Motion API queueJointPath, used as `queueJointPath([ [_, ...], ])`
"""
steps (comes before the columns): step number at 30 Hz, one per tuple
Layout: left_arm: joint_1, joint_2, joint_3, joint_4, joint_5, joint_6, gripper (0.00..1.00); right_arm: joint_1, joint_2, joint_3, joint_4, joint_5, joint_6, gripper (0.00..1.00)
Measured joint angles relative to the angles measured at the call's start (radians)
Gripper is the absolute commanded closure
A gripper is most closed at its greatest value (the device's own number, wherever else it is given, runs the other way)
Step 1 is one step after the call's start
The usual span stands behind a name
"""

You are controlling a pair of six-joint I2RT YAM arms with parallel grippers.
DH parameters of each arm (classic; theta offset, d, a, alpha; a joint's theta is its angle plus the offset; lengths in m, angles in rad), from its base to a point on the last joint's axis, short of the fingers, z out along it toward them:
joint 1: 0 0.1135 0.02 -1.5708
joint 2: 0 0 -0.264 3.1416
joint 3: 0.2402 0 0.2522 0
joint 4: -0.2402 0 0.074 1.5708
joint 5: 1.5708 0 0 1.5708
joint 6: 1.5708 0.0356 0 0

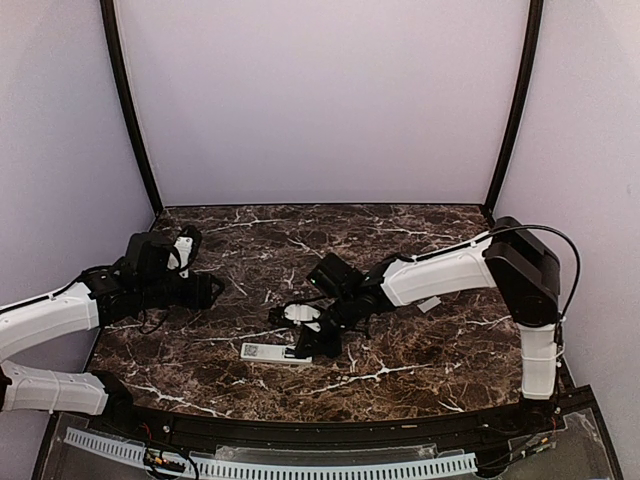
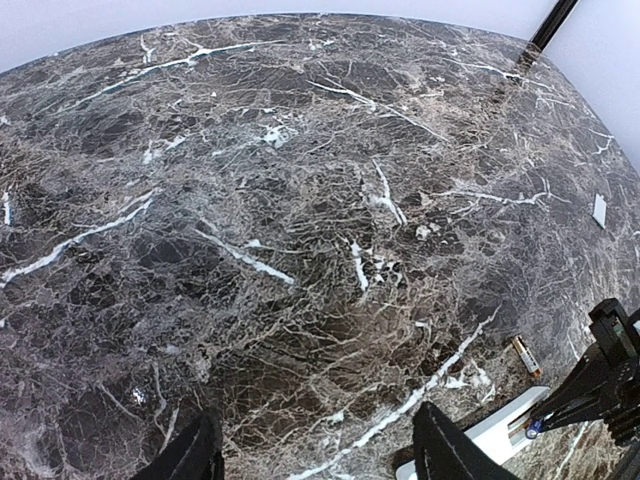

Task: Load the batteries into the remote control
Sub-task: Place the battery in the battery compartment.

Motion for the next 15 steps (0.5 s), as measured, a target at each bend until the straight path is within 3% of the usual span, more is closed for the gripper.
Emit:
queueJointPath([
  [15, 0.0, -0.018, 0.0, 0.004, 0.017, 0.004, 0.37, 0.0, 0.032, 0.062, -0.063, 0.007, -0.026, 1.0],
])
